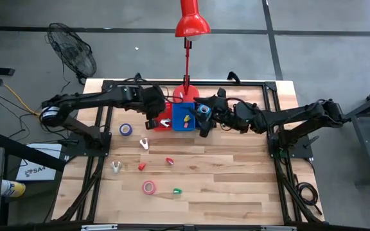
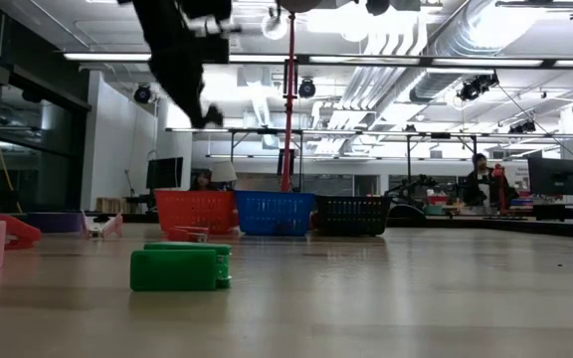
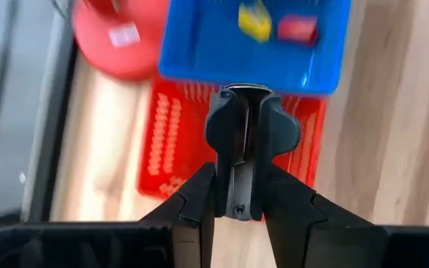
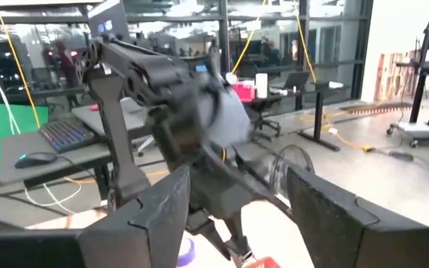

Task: Pick and place Stapler, Stapler remover, tape
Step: Put the black staple remover into the red basket, then put the violet tape into the black basket

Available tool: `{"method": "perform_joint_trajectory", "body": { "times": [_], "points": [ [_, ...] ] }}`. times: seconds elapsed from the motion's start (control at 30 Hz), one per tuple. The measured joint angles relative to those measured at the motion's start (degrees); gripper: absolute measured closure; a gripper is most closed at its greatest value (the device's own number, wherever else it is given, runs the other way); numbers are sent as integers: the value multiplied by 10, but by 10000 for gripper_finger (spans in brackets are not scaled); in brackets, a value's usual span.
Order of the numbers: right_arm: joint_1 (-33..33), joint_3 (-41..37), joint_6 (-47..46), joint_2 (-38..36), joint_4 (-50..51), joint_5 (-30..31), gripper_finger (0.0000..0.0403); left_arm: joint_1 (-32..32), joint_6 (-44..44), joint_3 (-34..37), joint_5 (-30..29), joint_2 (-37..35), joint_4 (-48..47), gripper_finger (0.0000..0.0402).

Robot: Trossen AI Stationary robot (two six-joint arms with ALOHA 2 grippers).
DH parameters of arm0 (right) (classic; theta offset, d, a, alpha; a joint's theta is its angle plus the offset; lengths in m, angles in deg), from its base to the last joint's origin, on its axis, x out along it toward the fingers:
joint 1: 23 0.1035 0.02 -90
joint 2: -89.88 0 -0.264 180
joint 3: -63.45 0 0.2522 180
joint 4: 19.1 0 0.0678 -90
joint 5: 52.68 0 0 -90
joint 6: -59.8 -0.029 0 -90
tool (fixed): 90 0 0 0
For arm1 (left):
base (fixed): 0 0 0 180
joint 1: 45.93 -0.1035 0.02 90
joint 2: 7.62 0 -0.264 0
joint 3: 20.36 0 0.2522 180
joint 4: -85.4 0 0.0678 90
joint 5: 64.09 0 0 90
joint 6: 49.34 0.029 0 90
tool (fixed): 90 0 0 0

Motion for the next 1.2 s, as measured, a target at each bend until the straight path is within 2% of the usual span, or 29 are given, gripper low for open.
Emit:
{"method": "perform_joint_trajectory", "body": {
  "times": [0.23, 0.5, 0.6, 1.2],
  "points": [
    [0, 0, -17, 0, 32, -1, 187, -52, -1, 48, 58, 39, 49, 320],
    [0, 0, -27, 0, 45, -1, 187, -93, -4, 60, 106, 103, 62, 320],
    [0, 0, -28, 0, 52, -1, 187, -93, 0, 60, 107, 122, 62, 318],
    [0, 0, -40, 0, 72, -1, 187, -92, 47, 60, 112, 123, 63, 172]
  ]
}}
